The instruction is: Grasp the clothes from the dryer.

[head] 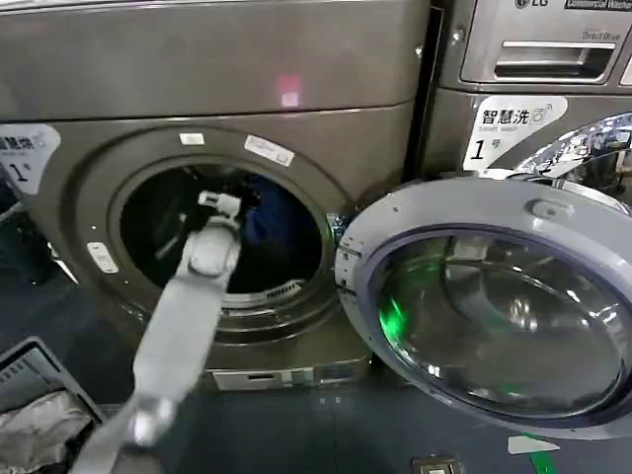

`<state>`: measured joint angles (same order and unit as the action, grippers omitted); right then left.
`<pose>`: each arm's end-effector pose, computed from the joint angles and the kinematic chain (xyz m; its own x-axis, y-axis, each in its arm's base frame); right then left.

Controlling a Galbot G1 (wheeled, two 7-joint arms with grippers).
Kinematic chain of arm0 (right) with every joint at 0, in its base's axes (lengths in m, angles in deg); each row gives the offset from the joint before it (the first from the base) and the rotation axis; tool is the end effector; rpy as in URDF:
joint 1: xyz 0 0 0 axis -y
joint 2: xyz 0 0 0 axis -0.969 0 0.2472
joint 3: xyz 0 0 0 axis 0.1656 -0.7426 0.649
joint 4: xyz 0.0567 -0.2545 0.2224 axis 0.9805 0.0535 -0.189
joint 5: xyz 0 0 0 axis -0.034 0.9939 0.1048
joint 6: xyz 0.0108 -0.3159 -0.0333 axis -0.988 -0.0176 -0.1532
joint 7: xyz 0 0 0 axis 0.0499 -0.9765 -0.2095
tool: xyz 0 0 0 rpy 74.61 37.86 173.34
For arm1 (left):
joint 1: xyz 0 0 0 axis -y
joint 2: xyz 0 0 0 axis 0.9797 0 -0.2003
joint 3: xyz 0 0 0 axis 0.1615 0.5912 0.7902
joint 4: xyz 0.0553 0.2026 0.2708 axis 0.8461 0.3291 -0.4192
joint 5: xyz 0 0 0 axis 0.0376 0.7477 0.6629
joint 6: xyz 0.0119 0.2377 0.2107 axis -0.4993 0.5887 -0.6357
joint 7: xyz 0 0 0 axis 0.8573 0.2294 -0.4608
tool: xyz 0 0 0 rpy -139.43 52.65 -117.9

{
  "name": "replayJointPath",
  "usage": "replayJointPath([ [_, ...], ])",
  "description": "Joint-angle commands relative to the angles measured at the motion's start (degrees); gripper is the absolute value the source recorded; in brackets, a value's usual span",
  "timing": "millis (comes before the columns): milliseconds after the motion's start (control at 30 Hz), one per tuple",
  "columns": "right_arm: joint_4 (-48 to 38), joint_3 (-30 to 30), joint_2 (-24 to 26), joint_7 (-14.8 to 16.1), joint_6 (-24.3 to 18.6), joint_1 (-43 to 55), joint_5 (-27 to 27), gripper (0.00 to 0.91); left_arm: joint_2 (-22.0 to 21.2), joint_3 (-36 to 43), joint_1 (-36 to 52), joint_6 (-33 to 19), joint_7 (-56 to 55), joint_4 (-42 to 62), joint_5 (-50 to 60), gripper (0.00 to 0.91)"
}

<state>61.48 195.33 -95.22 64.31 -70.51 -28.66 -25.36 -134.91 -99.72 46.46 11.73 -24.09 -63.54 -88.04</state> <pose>-0.0900 -0.3697 0.0535 -0.4213 0.6497 -0.6327 0.8895 0.4320 -0.1487 0.4867 -0.0124 -0.1729 -0.9966 0.0549 -0.0615 0.0374 0.9658 0.2566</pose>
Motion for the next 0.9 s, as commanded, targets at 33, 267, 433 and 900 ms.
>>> replayJointPath([
  [33,-0.29,-0.41,0.18,-1.14,-1.82,-0.02,-1.00,0.907,-1.87,-4.42,-12.04,-1.93,-11.40,-12.95,-5.90,0.000],
  [267,-0.45,-0.41,0.01,-1.07,-2.54,-0.08,-1.13,0.907,-1.79,-3.71,-10.42,-1.14,-10.60,-11.28,-6.62,0.000],
  [433,0.24,0.07,0.06,-0.68,-0.69,0.10,-0.94,0.907,-1.67,-3.64,-10.09,-0.86,-9.87,-10.96,-6.78,0.000],
  [900,0.73,1.10,-0.09,-0.28,0.01,-0.72,-1.02,0.907,-1.82,-3.54,-9.92,-0.35,-9.00,-11.59,-7.06,0.000],
])
